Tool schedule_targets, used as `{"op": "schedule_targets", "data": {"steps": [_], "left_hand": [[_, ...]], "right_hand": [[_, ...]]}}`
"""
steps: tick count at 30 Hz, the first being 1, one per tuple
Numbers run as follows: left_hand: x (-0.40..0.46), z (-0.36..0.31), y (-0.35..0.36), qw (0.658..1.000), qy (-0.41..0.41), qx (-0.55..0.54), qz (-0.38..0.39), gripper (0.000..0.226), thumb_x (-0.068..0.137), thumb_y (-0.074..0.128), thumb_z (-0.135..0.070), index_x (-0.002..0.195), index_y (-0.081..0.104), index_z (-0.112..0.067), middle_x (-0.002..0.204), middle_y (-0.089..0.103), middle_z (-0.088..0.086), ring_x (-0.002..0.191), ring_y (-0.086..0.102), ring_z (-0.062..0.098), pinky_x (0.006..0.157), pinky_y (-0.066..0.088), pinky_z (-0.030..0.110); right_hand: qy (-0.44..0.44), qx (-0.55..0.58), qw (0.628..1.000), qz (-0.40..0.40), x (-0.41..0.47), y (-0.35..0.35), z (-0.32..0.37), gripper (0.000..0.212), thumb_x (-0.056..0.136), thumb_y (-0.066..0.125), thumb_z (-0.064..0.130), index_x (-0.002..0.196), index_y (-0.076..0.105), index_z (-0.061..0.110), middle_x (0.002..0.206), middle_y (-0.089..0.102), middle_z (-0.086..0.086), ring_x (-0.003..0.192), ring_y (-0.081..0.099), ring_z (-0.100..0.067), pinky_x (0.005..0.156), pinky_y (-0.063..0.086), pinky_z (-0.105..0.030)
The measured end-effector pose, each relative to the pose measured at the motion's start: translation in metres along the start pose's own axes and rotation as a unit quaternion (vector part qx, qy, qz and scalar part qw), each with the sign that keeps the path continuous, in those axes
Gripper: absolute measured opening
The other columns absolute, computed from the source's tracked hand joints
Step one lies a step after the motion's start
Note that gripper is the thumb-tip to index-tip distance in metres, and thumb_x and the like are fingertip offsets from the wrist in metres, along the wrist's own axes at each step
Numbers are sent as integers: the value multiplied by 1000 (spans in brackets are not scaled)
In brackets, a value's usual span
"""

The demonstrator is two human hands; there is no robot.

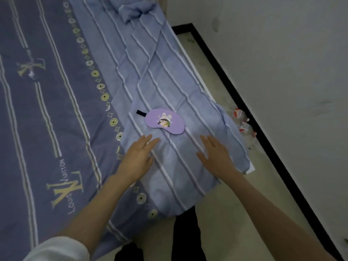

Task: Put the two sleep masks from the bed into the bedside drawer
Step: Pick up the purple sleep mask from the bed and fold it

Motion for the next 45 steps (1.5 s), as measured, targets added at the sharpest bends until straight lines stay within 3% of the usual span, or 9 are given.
{"op": "schedule_targets", "data": {"steps": [7,14,19,23,27,29,35,40,45], "left_hand": [[113,22,85,986,-142,-70,-56,66,79,53,8,139,28,-7,149,26,21,138,24,36,112,25,44],[180,58,121,983,-160,-11,-91,67,82,46,8,140,28,-20,153,22,13,142,14,34,114,14,53],[187,60,101,985,-119,-12,-127,51,80,44,16,124,54,-9,140,44,19,132,36,39,111,23,52],[175,40,66,979,-96,-59,-168,44,78,50,16,111,65,-9,125,59,18,117,54,36,98,45,40],[148,14,33,975,-94,-56,-194,43,73,56,16,105,67,-10,112,68,16,96,67,33,79,50,30],[137,8,30,973,-123,-67,-183,42,78,54,11,114,62,-9,119,64,18,105,63,35,83,51,38],[114,35,80,946,-267,-165,-74,51,86,52,-3,135,38,-9,139,44,20,125,43,35,101,33,33],[140,69,121,952,-247,-170,-69,69,83,62,-19,141,24,-11,152,22,14,142,15,28,116,14,37],[152,71,122,918,-256,-284,-105,80,75,70,-36,140,27,-18,152,24,10,142,14,23,116,17,41]], "right_hand": [[-82,-89,990,70,153,37,-69,62,94,39,35,145,9,19,158,5,-11,145,4,-29,117,8,-48],[-121,-93,986,69,212,93,-95,67,91,39,41,146,6,21,158,2,-13,145,4,-31,117,4,-46],[-129,-60,986,83,216,95,-99,64,92,40,40,145,9,22,158,3,-13,145,4,-30,117,3,-45],[-49,158,979,122,222,61,-78,42,93,44,32,128,46,9,134,46,-11,129,39,-25,105,25,-27],[2,303,933,193,208,21,-35,20,91,46,38,109,52,33,99,46,18,92,46,0,87,30,-20],[-29,263,941,209,198,11,-18,15,91,46,35,104,54,37,94,47,21,86,48,1,81,32,-22],[-49,151,969,187,207,28,-3,45,90,50,24,131,41,7,138,48,-15,123,47,-29,95,35,-30],[-51,83,989,112,253,70,-4,40,84,56,25,116,49,0,108,57,-21,101,51,-31,91,40,-42],[-27,228,967,111,245,71,15,19,83,59,16,92,65,0,83,61,-15,79,50,-18,61,36,-27]]}}
Point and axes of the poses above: each hand's wrist, its own x-axis towards the middle knuckle, its own y-axis out of the palm, z = x × y, the point moved 3 cm from there along x, towards the middle knuckle
